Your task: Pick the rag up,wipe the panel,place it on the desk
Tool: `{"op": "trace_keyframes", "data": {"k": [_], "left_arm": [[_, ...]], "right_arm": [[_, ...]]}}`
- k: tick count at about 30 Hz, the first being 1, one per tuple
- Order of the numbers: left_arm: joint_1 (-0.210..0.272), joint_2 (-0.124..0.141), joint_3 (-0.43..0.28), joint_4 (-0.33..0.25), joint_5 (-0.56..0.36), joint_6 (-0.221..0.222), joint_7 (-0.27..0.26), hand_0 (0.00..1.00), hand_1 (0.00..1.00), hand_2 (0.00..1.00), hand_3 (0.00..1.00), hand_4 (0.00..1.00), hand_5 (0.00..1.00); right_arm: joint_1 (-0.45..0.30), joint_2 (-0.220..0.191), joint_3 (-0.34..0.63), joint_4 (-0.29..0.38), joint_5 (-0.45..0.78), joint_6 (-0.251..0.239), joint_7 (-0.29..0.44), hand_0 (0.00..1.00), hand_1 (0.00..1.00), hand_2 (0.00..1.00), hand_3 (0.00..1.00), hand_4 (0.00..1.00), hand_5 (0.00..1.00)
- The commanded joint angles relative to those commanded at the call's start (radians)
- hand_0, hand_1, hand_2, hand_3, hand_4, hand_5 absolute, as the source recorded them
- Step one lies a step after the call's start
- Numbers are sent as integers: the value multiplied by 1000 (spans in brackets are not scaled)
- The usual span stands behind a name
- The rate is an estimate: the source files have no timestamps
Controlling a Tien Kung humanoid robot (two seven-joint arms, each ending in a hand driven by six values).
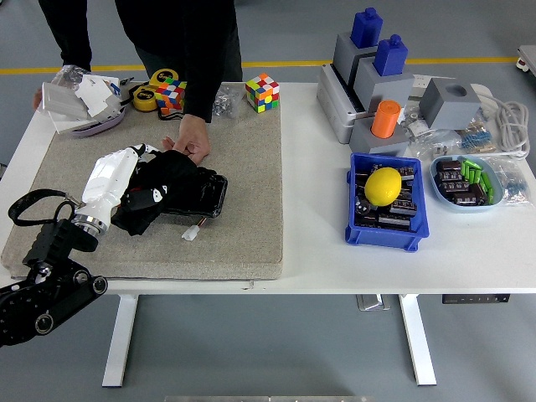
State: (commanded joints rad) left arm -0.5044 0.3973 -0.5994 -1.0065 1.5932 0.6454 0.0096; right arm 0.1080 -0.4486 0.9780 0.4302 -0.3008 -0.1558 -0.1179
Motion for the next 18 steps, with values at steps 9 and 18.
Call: {"op": "trace_keyframes", "data": {"k": [9, 18], "left_arm": [[11, 26, -45, 19, -1, 0, -8, 181, 99, 349, 640, 555, 24], [24, 43, -80, 53, -6, 0, -17, 181, 99, 349, 640, 554, 25]], "right_arm": [[1, 0, 3, 0, -1, -2, -2, 714, 614, 673, 610, 998, 594], [2, 0, 4, 0, -2, -2, -4, 713, 615, 673, 611, 998, 594]]}}
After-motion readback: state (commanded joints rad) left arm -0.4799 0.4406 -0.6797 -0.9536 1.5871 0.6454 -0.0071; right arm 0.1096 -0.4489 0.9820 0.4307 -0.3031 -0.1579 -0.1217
